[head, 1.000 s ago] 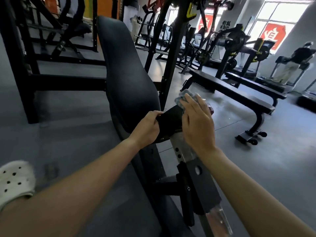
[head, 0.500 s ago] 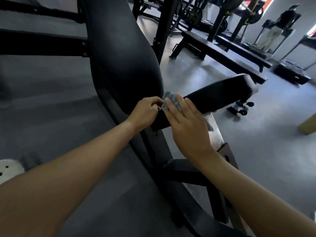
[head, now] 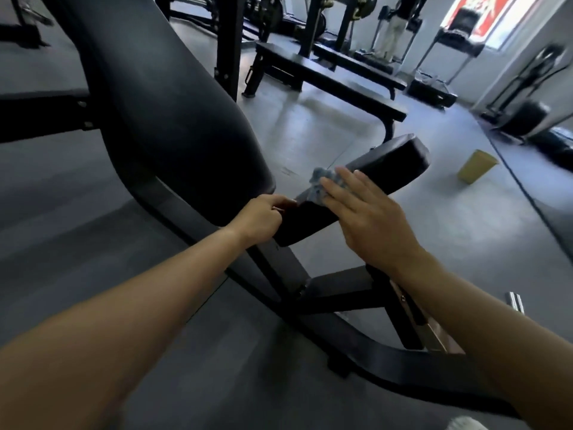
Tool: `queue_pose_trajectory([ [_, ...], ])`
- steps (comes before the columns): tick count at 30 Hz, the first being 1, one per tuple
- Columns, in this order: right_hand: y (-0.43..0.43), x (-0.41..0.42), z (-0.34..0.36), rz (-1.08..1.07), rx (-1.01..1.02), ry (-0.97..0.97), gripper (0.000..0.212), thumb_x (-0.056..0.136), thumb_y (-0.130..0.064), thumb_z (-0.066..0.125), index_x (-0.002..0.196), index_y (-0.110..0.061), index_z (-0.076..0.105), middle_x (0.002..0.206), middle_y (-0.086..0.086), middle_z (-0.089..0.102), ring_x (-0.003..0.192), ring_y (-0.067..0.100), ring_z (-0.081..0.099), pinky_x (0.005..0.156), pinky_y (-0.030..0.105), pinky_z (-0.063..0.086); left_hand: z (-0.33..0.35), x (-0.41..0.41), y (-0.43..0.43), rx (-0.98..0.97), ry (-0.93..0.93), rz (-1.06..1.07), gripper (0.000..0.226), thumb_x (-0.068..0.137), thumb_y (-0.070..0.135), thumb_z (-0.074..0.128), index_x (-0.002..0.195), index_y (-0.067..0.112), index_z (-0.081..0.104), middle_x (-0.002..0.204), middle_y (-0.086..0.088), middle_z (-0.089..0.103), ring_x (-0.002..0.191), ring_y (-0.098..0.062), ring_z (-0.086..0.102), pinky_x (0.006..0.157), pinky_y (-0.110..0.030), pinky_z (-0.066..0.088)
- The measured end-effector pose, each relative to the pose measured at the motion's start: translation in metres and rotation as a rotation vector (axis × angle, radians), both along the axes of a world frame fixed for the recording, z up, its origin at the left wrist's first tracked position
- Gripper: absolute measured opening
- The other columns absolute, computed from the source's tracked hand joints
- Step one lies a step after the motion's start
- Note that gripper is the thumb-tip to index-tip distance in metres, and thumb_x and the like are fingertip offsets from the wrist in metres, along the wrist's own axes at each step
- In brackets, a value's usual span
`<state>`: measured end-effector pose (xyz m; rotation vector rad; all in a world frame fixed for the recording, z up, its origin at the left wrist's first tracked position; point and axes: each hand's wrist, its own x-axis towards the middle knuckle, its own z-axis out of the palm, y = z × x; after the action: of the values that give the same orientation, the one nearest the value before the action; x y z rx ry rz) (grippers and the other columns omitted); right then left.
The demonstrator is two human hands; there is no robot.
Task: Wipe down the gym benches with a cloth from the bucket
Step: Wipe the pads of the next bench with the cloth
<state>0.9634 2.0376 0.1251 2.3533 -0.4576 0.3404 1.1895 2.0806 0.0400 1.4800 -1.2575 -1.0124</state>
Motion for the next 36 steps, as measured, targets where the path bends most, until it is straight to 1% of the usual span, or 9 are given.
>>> queue_pose_trajectory([
  [5, 0.021, 0.017, -0.003, -0.164, 0.048, -0.147, 0.051, 0.095, -0.002, 0.051, 0.146, -0.007, 0.052, 0.158, 0.01, 0.041, 0.153, 0.033, 0.023, 0.125, 0.051, 0.018, 0.005, 0.016, -0.002, 0.049, -0.023, -0.108, 0.065, 0.081, 0.0, 0.039, 0.133, 0.025, 0.068, 0.121, 0.002, 0.072, 0.115, -0.017, 0.067, 0.105, -0.041, 0.054],
  [10, 0.042, 0.053, -0.055, -0.273, 0.114, 0.152, 0.067, 0.092, -0.014, 0.021, 0.158, -0.01, 0.027, 0.167, 0.01, 0.02, 0.156, 0.033, 0.007, 0.126, 0.05, 0.01, 0.006, 0.028, -0.003, 0.004, -0.083, -0.202, 0.046, 0.089, 0.004, 0.045, 0.126, 0.017, 0.069, 0.115, -0.002, 0.073, 0.111, -0.019, 0.068, 0.099, -0.04, 0.055],
  [14, 0.042, 0.084, -0.079, -0.3, 0.097, 0.315, 0.058, 0.095, -0.018, 0.028, 0.15, -0.011, 0.047, 0.16, 0.01, 0.039, 0.153, 0.035, 0.022, 0.126, 0.05, 0.011, -0.001, 0.042, 0.0, 0.004, -0.103, -0.257, 0.039, 0.092, -0.004, 0.043, 0.108, 0.018, 0.071, 0.098, -0.004, 0.073, 0.096, -0.021, 0.07, 0.079, -0.031, 0.056],
  [17, 0.038, 0.079, -0.056, -0.28, 0.102, 0.381, 0.063, 0.092, -0.016, 0.02, 0.148, -0.016, 0.05, 0.157, 0.006, 0.044, 0.149, 0.032, 0.032, 0.126, 0.052, 0.014, -0.004, 0.047, 0.001, 0.015, -0.138, -0.3, 0.044, 0.09, -0.004, 0.041, 0.117, 0.018, 0.068, 0.106, -0.008, 0.072, 0.1, -0.026, 0.07, 0.08, -0.034, 0.057],
  [21, 0.034, 0.048, 0.003, -0.329, 0.076, 0.163, 0.055, 0.09, -0.005, 0.044, 0.143, -0.017, 0.056, 0.151, 0.005, 0.051, 0.146, 0.032, 0.038, 0.125, 0.051, 0.014, 0.014, 0.042, 0.002, 0.038, -0.196, -0.341, 0.06, 0.091, -0.001, 0.039, 0.143, 0.024, 0.053, 0.129, -0.001, 0.062, 0.107, -0.022, 0.066, 0.089, -0.04, 0.06],
  [23, 0.035, 0.039, 0.026, -0.384, 0.061, 0.066, 0.051, 0.09, -0.008, 0.055, 0.14, -0.016, 0.058, 0.148, 0.004, 0.054, 0.146, 0.031, 0.038, 0.126, 0.049, 0.013, 0.028, 0.036, 0.003, 0.021, -0.199, -0.362, 0.061, 0.093, 0.0, 0.038, 0.147, 0.026, 0.05, 0.131, 0.001, 0.06, 0.101, -0.017, 0.065, 0.08, -0.032, 0.058],
  [29, 0.04, 0.052, 0.011, -0.503, 0.065, -0.233, 0.046, 0.091, -0.004, 0.051, 0.135, -0.011, 0.061, 0.148, 0.007, 0.054, 0.148, 0.032, 0.032, 0.127, 0.048, 0.01, 0.045, 0.018, 0.007, -0.032, -0.216, -0.35, 0.06, 0.093, -0.001, 0.038, 0.148, 0.022, 0.05, 0.133, -0.004, 0.063, 0.118, -0.022, 0.062, 0.102, -0.036, 0.053],
  [33, 0.048, 0.064, -0.027, -0.419, 0.134, 0.01, 0.062, 0.09, -0.008, 0.024, 0.143, -0.008, 0.055, 0.154, 0.009, 0.048, 0.15, 0.034, 0.031, 0.125, 0.048, 0.013, 0.035, 0.017, 0.02, -0.051, -0.164, -0.332, 0.058, 0.09, -0.006, 0.041, 0.142, 0.017, 0.054, 0.124, -0.005, 0.066, 0.116, -0.021, 0.063, 0.103, -0.044, 0.054],
  [36, 0.042, 0.056, -0.014, -0.376, 0.126, 0.121, 0.061, 0.093, -0.012, 0.023, 0.145, -0.015, 0.055, 0.153, 0.005, 0.049, 0.149, 0.03, 0.034, 0.125, 0.048, 0.009, 0.036, 0.016, 0.022, -0.014, -0.187, -0.303, 0.057, 0.09, -0.004, 0.042, 0.141, 0.019, 0.055, 0.122, -0.005, 0.067, 0.114, -0.021, 0.064, 0.102, -0.044, 0.055],
])
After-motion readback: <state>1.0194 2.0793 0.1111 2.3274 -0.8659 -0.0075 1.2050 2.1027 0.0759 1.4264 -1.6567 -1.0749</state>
